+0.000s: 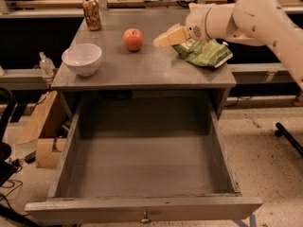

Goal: Place apple into top drawer

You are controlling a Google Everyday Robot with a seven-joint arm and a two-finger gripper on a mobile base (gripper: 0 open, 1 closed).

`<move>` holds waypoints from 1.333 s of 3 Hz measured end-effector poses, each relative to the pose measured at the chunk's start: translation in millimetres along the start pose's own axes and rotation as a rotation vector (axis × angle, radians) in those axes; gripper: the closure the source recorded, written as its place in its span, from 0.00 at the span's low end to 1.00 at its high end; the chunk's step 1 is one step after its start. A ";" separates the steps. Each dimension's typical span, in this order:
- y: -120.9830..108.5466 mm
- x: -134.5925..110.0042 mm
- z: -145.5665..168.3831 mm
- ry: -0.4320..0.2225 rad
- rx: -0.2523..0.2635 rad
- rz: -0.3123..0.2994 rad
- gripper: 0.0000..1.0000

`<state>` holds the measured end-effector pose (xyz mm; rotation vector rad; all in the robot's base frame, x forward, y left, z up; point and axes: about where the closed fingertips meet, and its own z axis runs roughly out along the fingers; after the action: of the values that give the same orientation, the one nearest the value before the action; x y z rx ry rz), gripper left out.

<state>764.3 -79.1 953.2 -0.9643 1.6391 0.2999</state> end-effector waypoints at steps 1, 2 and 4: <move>-6.5 -7.1 53.0 -0.030 -0.011 -0.015 0.00; -3.2 -4.7 114.5 0.014 -0.012 0.005 0.00; 35.7 26.4 189.9 0.081 -0.114 0.159 0.02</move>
Offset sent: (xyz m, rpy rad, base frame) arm 0.1139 0.0896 -0.0409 -0.0306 0.0410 -0.0465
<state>870.0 55.2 859.2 -0.9427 1.7922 0.4720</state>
